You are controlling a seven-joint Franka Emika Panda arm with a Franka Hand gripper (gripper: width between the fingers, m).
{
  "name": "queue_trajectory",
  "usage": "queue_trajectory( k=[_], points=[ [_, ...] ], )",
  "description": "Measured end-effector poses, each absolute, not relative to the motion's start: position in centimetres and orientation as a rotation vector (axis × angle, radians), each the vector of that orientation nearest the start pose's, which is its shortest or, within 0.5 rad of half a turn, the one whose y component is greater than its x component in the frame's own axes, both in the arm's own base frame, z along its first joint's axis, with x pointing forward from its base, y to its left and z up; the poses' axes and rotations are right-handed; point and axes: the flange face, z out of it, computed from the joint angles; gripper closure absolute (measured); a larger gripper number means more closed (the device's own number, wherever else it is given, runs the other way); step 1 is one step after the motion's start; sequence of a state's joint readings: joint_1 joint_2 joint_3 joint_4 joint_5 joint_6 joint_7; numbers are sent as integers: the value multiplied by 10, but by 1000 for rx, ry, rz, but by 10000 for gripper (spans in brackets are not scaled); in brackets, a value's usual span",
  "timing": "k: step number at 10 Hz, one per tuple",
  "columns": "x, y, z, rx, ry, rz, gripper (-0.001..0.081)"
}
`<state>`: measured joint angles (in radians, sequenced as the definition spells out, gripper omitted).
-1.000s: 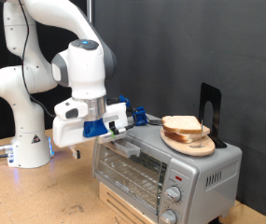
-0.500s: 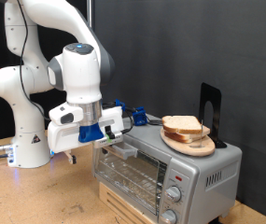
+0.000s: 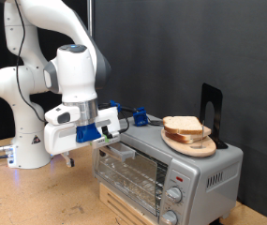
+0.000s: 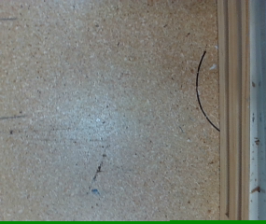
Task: Make a piece of toast with the oven
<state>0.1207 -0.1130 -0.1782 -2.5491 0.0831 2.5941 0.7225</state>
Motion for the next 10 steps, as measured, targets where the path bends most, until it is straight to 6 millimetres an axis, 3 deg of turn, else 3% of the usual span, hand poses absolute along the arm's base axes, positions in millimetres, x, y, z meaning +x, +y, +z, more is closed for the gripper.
queue_trajectory(
  k=[6, 10],
  points=[
    [453, -25, 327, -2736, 1220, -207, -3],
    [455, 5, 331, -2709, 1180, -219, -3]
  ],
)
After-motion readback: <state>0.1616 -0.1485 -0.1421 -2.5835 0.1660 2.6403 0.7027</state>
